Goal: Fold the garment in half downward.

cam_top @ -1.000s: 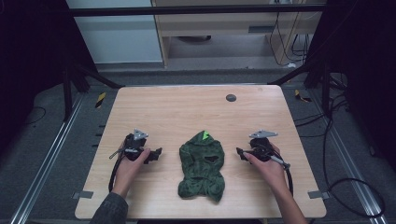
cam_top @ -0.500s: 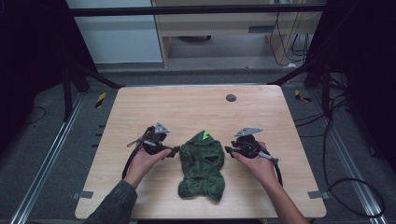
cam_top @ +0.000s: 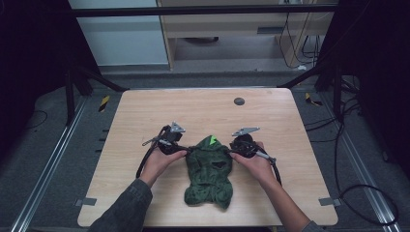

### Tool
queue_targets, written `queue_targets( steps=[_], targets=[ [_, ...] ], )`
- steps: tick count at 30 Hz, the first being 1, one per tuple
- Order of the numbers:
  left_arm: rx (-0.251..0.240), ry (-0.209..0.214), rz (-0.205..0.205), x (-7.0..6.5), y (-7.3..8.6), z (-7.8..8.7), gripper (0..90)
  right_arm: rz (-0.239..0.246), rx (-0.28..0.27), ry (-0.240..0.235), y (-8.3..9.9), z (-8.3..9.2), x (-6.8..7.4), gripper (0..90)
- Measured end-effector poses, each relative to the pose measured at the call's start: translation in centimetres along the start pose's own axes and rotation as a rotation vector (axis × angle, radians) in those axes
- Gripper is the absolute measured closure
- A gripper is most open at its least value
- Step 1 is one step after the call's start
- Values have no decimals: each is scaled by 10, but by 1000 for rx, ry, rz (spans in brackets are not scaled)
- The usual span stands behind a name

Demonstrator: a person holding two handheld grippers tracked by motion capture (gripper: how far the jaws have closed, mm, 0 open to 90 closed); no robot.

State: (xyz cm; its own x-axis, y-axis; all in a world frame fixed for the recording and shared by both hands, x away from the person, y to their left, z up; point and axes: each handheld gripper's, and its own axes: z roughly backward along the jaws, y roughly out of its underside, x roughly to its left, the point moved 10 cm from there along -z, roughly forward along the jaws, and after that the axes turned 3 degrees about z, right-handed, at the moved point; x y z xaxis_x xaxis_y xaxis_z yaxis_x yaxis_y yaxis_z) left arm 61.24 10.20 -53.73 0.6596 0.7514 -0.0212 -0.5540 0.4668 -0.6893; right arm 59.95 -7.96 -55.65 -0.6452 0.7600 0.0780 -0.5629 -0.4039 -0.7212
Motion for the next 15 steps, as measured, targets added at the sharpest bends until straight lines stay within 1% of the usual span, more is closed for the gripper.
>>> queue_targets(
  steps=[1,3,7,8,9,10,11,13,14,15],
  targets=[
    [2,-5,-2,0,0,-2,231,-1,10,-3,1,-5,1,548],
    [6,-5,-2,0,1,-2,231,-3,20,-3,3,-7,2,543],
    [9,-2,-5,-1,1,-4,233,11,31,-5,4,-10,3,572],
    [12,-4,-10,-1,1,-4,240,24,35,-9,5,-11,4,610],
    [12,-4,-10,-1,1,-4,243,24,35,-9,5,-11,4,610],
    [15,-6,-12,-1,2,-5,243,27,37,-11,5,-11,5,629],
    [19,-11,-12,1,3,-6,268,36,42,-20,5,-12,6,696],
    [23,-12,-8,1,3,-6,291,49,50,-32,5,-12,8,738],
    [30,-9,1,2,5,-8,306,52,61,-38,5,-12,10,756],
    [30,-9,1,2,5,-8,317,52,61,-38,5,-12,10,756]
  ],
)
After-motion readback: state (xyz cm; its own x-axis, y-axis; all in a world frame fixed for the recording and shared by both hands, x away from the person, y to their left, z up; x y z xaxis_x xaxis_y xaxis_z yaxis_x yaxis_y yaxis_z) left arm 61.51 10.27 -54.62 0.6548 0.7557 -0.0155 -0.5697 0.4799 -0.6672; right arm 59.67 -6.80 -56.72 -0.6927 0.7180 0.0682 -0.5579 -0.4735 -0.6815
